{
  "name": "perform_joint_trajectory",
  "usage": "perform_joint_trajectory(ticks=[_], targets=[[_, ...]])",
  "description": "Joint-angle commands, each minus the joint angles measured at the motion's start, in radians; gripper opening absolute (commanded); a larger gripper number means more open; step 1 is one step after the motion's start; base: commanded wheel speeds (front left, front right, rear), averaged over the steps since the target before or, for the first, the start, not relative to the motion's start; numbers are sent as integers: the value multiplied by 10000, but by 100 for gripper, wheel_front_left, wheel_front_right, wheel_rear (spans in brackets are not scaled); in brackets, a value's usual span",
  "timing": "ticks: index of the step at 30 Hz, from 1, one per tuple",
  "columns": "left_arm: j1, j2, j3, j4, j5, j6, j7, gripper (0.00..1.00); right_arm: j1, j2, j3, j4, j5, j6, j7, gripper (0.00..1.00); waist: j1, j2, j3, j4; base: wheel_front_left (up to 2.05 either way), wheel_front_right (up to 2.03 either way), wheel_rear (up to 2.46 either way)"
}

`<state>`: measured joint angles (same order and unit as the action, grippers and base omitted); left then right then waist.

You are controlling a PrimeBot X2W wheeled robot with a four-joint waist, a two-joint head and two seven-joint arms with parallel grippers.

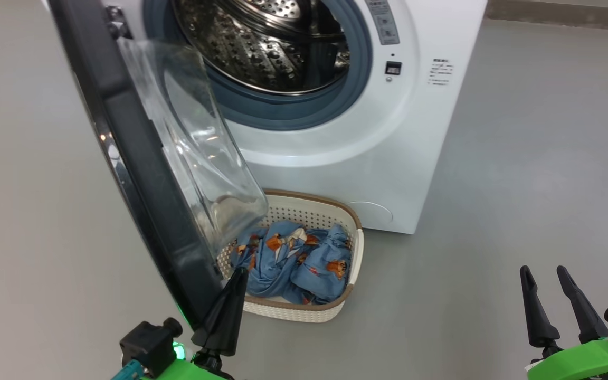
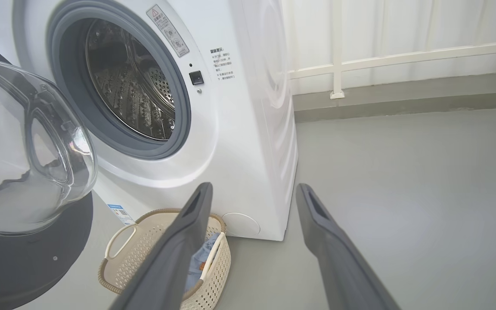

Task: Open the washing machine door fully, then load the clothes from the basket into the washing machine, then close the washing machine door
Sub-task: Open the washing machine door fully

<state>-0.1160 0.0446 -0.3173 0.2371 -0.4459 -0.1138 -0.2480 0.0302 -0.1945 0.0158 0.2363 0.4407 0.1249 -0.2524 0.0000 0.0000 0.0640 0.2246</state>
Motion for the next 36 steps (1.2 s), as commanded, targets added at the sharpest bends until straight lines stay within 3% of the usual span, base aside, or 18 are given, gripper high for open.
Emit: perform_joint_trajectory(ticks=[1, 20, 36], targets=[[-169, 246, 672, -117, 36, 157, -135, 0, -124, -236, 175, -270, 73, 58, -93, 100, 0, 0, -42, 216, 0, 0, 0], [14, 351, 1170, -179, 142, 401, -137, 0, -86, -275, 223, -215, 134, 58, -93, 100, 0, 0, -60, 1940, 0, 0, 0], [-443, 997, 2245, -17, 135, 708, -137, 0, -165, -245, 279, -203, 209, 58, -93, 100, 0, 0, 146, 2359, 0, 0, 0]])
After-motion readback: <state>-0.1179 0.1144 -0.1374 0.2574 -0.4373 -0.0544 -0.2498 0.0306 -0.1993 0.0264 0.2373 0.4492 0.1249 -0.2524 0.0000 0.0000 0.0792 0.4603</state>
